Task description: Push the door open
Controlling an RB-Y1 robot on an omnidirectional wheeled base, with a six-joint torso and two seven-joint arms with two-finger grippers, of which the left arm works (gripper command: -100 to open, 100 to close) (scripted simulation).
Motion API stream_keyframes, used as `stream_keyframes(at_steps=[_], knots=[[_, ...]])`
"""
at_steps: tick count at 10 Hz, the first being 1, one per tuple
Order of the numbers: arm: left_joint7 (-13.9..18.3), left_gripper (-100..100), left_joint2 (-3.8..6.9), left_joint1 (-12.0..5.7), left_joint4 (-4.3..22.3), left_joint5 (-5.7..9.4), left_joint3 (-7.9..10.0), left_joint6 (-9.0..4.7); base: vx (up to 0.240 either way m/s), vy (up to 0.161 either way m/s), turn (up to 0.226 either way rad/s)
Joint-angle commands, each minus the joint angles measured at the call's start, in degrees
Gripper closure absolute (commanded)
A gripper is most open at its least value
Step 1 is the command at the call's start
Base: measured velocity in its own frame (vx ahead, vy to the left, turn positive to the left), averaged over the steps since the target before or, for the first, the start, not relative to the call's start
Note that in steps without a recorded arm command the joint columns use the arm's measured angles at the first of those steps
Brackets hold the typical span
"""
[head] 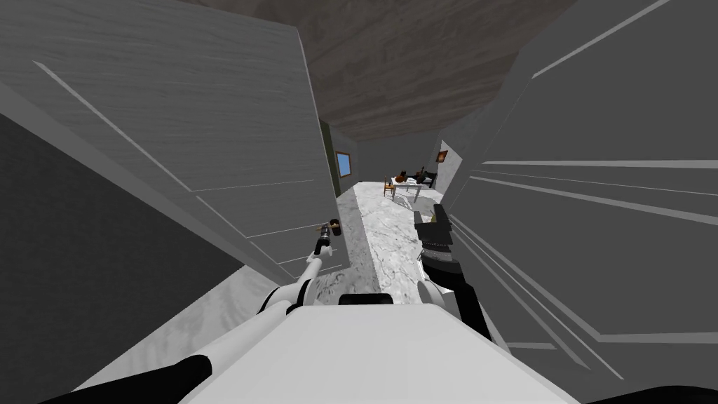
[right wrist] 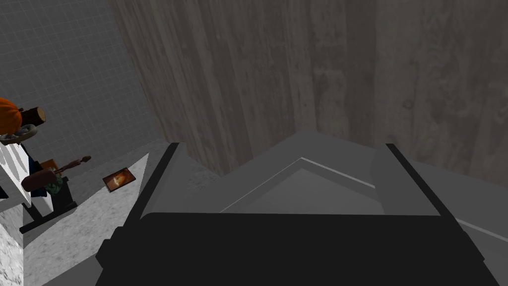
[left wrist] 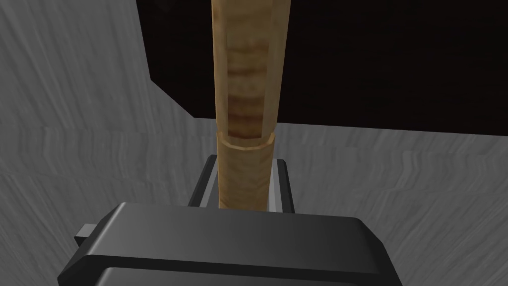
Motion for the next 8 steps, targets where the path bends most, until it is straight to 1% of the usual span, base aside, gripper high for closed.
stream_keyframes(at_steps=[1, 5, 8], knots=[[-0.2, 100, 0.32, 0.27, -0.3, 0.20, 0.54, 0.03, 0.170, -0.051, 0.053], [-0.7, 100, 1.29, 0.63, -0.2, 0.87, 2.33, -0.07, 0.187, -0.032, 0.040], [-1.1, 100, 2.13, 0.94, -0.1, 1.44, 3.88, -0.16, 0.183, -0.055, 0.057]])
